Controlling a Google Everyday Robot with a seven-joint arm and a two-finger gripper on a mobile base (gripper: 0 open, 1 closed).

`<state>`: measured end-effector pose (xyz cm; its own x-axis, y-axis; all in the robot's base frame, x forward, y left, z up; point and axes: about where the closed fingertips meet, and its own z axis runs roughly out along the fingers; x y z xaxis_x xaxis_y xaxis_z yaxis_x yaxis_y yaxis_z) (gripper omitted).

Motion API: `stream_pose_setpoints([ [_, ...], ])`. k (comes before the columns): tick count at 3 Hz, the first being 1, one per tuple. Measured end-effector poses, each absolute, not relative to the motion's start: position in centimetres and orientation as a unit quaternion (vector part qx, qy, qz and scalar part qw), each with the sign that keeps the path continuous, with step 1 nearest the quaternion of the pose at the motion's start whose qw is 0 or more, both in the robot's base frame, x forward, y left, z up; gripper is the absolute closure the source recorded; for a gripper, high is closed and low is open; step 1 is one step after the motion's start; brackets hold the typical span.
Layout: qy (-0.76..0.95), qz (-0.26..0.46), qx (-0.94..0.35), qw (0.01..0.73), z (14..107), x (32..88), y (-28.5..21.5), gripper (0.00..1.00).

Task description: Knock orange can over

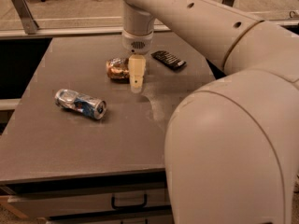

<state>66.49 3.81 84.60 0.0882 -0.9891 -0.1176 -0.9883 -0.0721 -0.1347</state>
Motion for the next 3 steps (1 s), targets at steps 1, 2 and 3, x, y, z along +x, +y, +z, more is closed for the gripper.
stream_pose_setpoints([
  [1, 0.682, 0.018, -0.722, 0.114, 85.1, 66.6, 3.8, 0.0],
  [2, 0.697, 0.065, -0.692, 0.178, 86.3, 66.3, 3.1, 0.0],
  [3, 0.71, 0.108, -0.641, 0.27, 88.5, 66.5, 0.5, 0.0],
])
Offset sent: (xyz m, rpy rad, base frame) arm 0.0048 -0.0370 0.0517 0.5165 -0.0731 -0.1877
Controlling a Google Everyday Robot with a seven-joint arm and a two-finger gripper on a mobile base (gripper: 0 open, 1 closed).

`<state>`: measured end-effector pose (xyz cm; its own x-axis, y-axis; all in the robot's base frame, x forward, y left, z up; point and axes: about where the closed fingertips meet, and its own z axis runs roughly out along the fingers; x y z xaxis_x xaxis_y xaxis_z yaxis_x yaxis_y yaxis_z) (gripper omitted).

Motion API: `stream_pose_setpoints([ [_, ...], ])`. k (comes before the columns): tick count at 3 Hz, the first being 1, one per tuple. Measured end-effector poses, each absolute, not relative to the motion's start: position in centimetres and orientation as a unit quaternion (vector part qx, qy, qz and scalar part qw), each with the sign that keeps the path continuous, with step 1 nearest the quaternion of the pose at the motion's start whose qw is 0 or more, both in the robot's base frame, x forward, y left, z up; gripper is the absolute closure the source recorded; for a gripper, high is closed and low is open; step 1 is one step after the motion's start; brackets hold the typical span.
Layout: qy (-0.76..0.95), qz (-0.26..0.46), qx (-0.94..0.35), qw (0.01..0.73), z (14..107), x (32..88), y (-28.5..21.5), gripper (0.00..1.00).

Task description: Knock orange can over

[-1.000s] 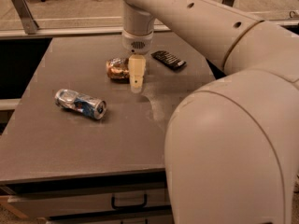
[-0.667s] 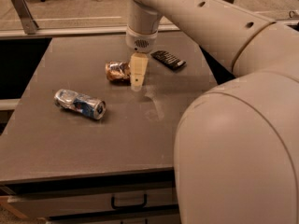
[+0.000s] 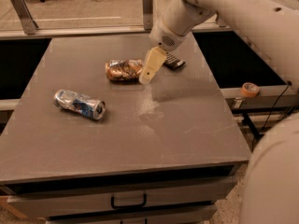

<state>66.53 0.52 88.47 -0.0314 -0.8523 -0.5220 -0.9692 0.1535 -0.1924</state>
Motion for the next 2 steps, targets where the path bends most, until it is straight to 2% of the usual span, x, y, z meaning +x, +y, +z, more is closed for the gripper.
stream_pose_setpoints([
  [1, 0.737, 0.091, -0.58, 0.335, 91.13, 66.21, -2.15, 0.0],
  [2, 0.745, 0.086, -0.557, 0.357, 91.12, 66.91, -1.88, 0.0],
])
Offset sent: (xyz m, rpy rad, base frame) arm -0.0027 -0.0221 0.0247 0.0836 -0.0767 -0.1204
